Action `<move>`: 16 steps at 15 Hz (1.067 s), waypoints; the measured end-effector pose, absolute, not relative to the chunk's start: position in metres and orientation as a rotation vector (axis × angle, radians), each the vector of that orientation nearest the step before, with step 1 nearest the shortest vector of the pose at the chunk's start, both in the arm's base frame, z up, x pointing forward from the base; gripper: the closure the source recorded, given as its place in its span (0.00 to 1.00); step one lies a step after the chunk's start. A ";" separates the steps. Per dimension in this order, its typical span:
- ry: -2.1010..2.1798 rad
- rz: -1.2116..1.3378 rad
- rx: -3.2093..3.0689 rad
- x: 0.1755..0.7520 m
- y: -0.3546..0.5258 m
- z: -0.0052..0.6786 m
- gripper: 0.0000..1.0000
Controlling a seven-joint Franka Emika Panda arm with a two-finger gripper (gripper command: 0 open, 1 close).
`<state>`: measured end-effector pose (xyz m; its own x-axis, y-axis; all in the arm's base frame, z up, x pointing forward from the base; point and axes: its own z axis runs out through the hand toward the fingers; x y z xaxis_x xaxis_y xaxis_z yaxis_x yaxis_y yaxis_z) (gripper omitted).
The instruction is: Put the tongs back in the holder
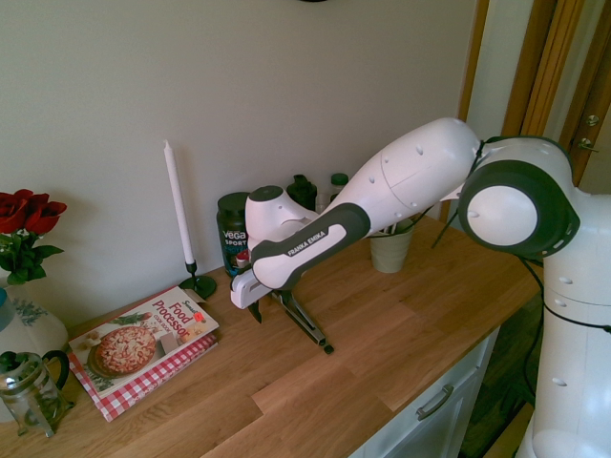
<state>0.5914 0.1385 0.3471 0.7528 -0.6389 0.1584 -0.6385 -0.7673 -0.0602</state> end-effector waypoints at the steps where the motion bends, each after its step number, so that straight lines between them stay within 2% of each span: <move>1: 1.066 -0.268 -2.946 0.592 0.138 0.346 1.00; 16: 1.053 -0.272 -2.972 0.603 0.115 0.340 1.00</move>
